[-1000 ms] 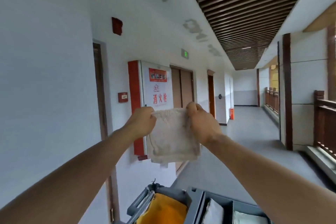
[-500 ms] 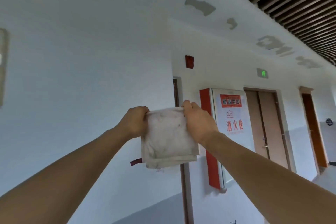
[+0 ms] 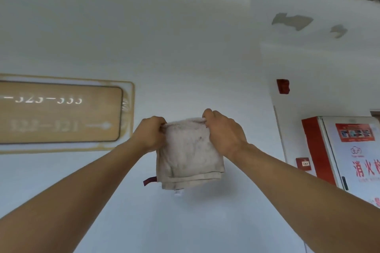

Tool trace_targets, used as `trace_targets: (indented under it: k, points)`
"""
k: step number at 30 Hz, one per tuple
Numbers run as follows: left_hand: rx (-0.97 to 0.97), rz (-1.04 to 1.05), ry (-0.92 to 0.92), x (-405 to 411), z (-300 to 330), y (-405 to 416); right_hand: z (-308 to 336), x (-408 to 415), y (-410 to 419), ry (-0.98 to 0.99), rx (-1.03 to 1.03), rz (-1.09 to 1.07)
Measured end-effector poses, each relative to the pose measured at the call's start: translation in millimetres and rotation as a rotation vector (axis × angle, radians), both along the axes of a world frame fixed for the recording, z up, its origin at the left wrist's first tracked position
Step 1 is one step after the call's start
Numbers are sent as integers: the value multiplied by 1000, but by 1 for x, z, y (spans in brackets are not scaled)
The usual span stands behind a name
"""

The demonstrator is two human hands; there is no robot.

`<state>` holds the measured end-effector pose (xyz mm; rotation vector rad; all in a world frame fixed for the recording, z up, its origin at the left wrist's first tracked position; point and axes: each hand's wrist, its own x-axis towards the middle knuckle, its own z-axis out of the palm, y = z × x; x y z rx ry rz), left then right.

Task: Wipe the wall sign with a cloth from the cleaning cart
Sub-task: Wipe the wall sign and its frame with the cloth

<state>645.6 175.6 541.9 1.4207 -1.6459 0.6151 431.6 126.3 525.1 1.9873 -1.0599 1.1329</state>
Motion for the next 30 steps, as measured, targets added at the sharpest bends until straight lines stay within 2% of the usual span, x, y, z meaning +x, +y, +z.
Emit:
trace_targets:
  k: [5, 8, 16, 21, 26, 30]
  points:
    - [-46, 91, -25, 78, 16, 27, 15, 84, 12, -24, -63, 63]
    - [-69, 134, -34, 131, 21, 34, 18, 139, 17, -60, -29, 102]
    - [-145, 140, 3, 212, 22, 15, 19, 220, -4, -242, 90, 98]
    - [-188, 170, -7, 236, 27, -8, 27, 256, -25, -480, 186, 261]
    - [-294, 187, 29, 242, 40, -31, 31, 279, -54, -693, 83, 425]
    - [-327, 241, -2, 239, 45, -54, 35, 288, -87, -766, 71, 523]
